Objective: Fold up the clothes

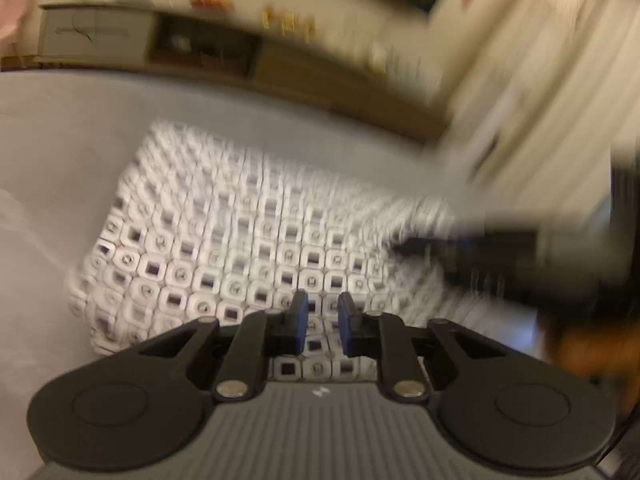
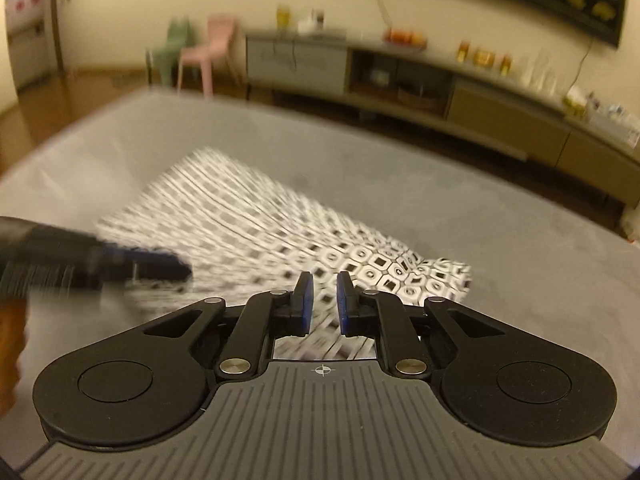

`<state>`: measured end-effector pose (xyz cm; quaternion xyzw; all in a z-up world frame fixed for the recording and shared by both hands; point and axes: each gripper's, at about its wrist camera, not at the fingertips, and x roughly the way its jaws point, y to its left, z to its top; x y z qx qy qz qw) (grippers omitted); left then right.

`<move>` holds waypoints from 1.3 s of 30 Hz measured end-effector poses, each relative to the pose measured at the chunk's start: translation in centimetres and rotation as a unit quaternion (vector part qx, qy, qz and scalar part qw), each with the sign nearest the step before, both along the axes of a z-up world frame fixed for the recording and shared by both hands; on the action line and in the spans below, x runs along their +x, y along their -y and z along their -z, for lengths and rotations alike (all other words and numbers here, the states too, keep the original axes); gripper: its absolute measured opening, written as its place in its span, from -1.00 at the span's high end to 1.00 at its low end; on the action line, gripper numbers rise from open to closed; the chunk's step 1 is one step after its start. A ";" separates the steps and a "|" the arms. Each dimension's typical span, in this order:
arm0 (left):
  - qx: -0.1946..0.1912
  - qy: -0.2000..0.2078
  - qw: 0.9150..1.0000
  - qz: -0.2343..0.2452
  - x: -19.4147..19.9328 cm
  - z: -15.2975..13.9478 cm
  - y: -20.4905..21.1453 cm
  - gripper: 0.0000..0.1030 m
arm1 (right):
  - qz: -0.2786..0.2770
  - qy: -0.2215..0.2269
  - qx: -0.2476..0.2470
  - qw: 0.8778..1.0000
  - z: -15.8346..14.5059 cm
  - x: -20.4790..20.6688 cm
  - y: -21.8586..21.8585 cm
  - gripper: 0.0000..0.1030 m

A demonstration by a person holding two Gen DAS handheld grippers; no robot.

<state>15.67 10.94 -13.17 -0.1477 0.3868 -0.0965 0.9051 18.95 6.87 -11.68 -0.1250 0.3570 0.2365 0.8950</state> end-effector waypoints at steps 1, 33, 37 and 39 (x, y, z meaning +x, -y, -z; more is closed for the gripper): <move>0.012 0.004 1.000 0.002 0.3 0.1 0.2 0.93 | 0.003 -0.018 -0.002 1.000 0.9 1.6 0.1 0.94; -0.024 0.023 0.998 -0.053 1.4 -1.9 -1.4 0.69 | 0.005 -0.019 0.098 0.995 -0.2 -0.3 8.8 0.54; -0.017 -0.019 0.995 -0.096 4.9 -2.2 -3.2 0.72 | 0.016 -0.031 0.033 0.999 2.7 -2.2 9.6 0.52; -0.005 -0.024 0.996 -0.084 6.1 -2.4 -3.0 0.67 | 0.038 -0.031 0.055 0.997 1.7 -2.2 10.3 0.46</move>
